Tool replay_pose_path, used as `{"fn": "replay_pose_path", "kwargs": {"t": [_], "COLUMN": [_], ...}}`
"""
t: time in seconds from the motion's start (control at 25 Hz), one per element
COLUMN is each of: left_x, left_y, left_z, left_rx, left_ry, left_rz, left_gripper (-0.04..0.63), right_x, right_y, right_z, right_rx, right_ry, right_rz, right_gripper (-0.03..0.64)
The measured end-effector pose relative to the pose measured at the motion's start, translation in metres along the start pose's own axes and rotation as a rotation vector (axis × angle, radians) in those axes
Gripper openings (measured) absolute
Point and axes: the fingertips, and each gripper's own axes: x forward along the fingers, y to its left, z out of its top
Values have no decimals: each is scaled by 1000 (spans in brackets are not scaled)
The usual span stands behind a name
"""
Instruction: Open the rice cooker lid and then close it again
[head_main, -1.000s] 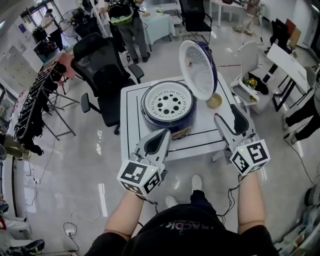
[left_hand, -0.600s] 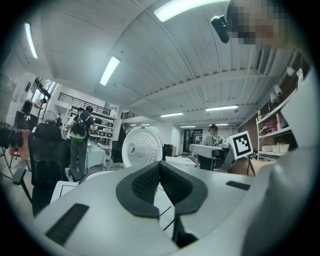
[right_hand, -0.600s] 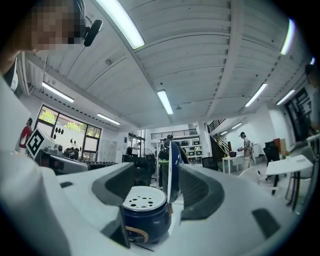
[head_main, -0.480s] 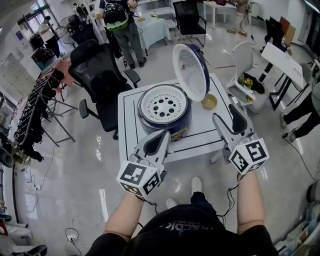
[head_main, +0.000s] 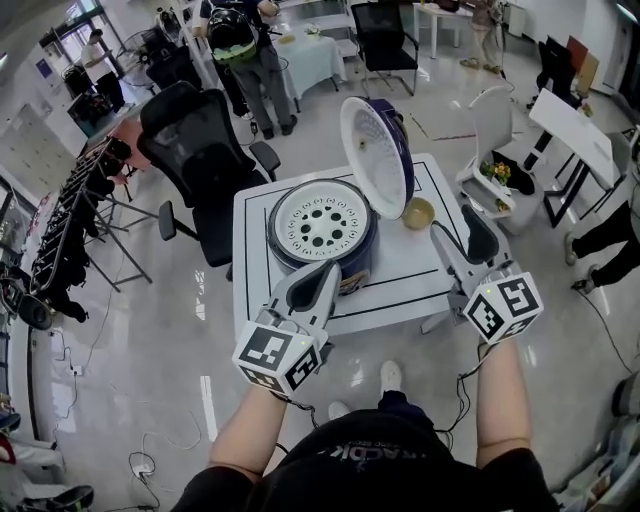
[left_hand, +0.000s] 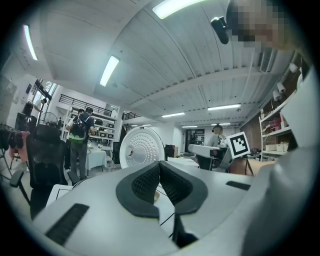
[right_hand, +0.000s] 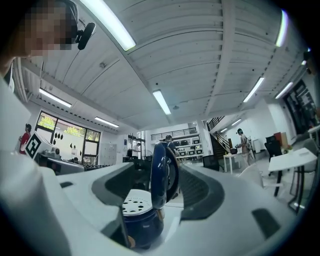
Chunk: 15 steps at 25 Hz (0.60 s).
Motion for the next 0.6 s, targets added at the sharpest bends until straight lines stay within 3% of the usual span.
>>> {"fn": "replay_pose_path", "kwargs": {"t": [0.6], "left_x": [64], "left_y": [14], "left_z": [8], "left_rx": [11], "left_ry": [-18], "left_rz": [82], "left_gripper": [5], "right_x": [60], "right_y": [-67], "right_z": [-4], "right_rx": [12], "right_ry": [8], "right_rz": [66], "right_gripper": [262]}}
